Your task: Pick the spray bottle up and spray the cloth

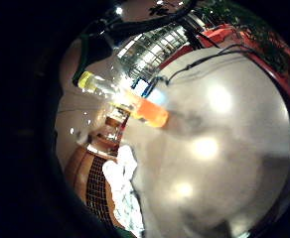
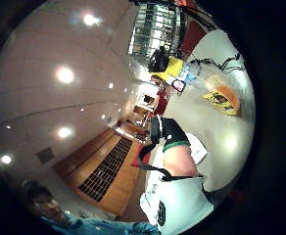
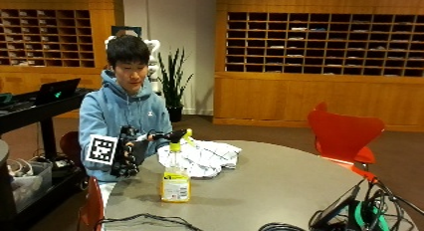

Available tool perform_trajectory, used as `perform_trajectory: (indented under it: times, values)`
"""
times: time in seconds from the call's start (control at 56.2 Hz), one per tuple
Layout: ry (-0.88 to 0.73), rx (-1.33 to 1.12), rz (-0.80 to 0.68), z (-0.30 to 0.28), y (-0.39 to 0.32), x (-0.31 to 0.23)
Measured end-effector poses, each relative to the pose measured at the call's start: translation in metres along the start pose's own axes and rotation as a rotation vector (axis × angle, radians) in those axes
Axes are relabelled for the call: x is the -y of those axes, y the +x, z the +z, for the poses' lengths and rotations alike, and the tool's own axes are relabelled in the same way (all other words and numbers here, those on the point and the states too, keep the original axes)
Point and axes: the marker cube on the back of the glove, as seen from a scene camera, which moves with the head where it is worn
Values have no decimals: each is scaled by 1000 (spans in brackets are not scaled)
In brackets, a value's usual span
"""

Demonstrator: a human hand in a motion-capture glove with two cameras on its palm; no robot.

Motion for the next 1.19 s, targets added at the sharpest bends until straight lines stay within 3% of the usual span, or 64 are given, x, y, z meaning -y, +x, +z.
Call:
perform_trajectory:
  times: [0.534,0.641,0.801,1.068,1.139,1.192]
  values:
    - [-176,53,123,67,49,30]
    - [-190,50,-20,72,57,33]
    - [-187,17,126,76,52,41]
    - [-225,19,165,88,48,49]
    - [-222,10,132,90,49,47]
    - [-195,3,21,92,52,49]
